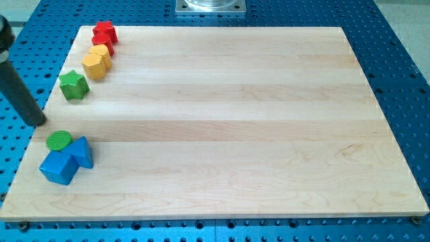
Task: Separate the yellow blocks from each other
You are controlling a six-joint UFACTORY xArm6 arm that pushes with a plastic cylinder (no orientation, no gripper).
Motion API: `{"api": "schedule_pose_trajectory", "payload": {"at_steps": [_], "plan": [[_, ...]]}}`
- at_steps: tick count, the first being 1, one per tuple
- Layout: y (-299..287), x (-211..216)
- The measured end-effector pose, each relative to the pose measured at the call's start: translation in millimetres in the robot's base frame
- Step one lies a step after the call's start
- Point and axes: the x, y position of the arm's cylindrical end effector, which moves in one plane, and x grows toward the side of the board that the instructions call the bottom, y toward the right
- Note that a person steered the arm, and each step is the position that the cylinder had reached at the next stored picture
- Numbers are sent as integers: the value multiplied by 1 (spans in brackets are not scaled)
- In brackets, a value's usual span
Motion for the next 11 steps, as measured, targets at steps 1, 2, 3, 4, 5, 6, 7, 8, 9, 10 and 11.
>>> {"api": "schedule_pose_trajectory", "payload": {"at_steps": [1, 2, 3, 4, 5, 6, 7, 8, 9, 10, 11], "plan": [[0, -80], [34, -113], [82, -44], [132, 20], [73, -22], [28, -52], [25, -107], [1, -115], [20, -21], [80, 2], [88, -27]]}}
